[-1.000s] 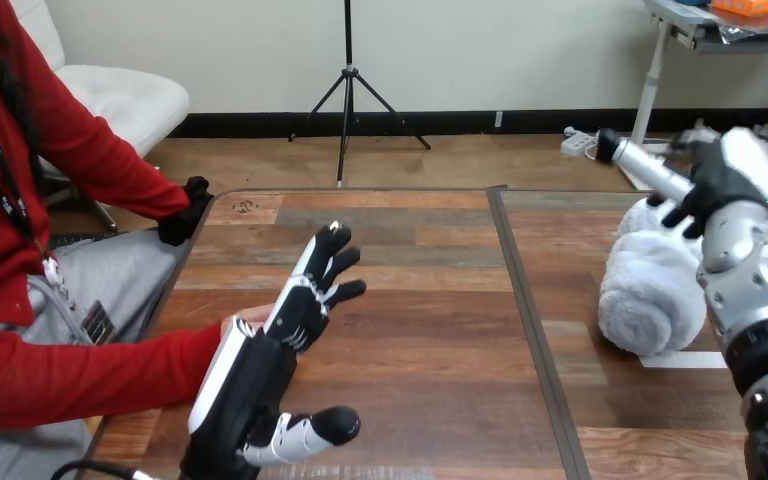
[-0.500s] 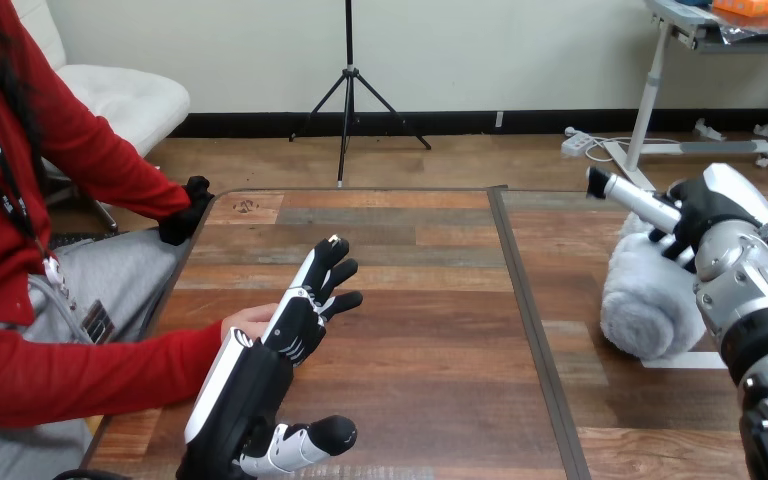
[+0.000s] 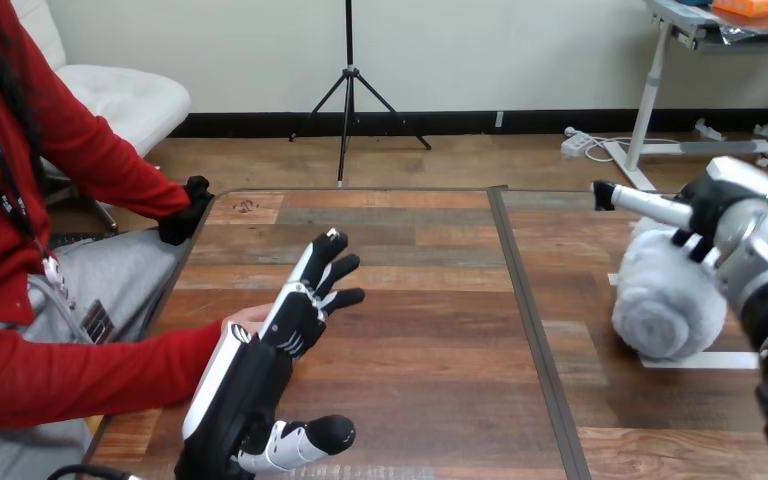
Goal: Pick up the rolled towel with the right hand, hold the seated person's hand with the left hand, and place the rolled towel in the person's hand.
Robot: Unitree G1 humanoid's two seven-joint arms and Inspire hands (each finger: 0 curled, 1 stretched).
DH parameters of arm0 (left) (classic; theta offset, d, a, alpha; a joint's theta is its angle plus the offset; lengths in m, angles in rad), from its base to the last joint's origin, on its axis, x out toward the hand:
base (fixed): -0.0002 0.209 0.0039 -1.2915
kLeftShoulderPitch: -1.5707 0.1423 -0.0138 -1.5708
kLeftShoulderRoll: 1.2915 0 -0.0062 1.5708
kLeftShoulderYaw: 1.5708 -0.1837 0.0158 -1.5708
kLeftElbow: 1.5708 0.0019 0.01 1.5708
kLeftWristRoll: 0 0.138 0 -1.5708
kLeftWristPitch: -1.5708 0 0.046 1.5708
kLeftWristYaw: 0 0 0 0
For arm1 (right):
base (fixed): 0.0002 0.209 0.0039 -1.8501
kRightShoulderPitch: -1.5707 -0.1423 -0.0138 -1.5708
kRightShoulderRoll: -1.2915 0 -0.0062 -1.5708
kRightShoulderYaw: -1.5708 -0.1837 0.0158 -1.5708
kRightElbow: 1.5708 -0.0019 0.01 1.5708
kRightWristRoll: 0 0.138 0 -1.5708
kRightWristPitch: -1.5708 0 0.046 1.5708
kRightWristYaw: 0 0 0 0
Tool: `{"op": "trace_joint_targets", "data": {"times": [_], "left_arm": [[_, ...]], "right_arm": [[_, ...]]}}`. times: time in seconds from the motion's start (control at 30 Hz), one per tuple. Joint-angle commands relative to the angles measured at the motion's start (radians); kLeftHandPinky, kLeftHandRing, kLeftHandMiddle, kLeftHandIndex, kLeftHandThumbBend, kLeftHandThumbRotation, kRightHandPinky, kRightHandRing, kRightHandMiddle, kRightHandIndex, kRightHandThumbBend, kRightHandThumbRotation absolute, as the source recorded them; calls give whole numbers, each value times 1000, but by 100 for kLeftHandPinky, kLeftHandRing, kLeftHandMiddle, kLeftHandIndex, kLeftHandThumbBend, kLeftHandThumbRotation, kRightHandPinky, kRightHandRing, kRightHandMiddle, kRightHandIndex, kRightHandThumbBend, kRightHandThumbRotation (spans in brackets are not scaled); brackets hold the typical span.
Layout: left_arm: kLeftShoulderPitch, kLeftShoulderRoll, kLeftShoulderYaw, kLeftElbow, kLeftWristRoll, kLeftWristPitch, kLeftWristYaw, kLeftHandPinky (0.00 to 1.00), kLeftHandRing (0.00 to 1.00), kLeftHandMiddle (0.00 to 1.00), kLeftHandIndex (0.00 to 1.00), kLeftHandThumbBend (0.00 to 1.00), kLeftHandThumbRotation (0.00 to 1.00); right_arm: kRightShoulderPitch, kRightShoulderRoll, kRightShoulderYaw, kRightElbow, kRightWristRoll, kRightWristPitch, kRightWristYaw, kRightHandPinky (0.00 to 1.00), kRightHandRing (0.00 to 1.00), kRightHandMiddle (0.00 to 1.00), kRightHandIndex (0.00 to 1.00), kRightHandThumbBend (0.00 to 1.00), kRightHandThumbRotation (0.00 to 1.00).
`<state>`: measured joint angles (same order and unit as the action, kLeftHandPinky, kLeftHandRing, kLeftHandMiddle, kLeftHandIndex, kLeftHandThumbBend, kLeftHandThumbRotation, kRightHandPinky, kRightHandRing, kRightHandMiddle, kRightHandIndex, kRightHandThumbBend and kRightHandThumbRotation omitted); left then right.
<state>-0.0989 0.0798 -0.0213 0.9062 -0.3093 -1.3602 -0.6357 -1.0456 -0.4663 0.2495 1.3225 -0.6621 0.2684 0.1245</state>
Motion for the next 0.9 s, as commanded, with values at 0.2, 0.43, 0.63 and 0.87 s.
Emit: {"op": "trace_joint_targets", "data": {"times": [0.2,0.43,0.63,0.87], "left_arm": [[-35,17,-47,-109,-66,-7,-31,87,96,100,98,100,74],[-22,21,-57,-123,-92,-4,-47,87,95,99,98,100,75],[-14,22,-57,-127,-110,-8,-59,86,95,99,97,100,76],[-5,22,-56,-137,-119,-10,-67,85,94,99,97,100,76]], "right_arm": [[-144,-59,63,38,-20,-45,68,93,98,99,96,100,100],[-127,-49,74,44,-7,-46,65,89,96,97,95,100,100],[-112,-39,83,48,-6,-39,65,81,91,93,92,100,100],[-96,-29,121,56,-33,-32,64,74,87,90,90,100,100]]}}
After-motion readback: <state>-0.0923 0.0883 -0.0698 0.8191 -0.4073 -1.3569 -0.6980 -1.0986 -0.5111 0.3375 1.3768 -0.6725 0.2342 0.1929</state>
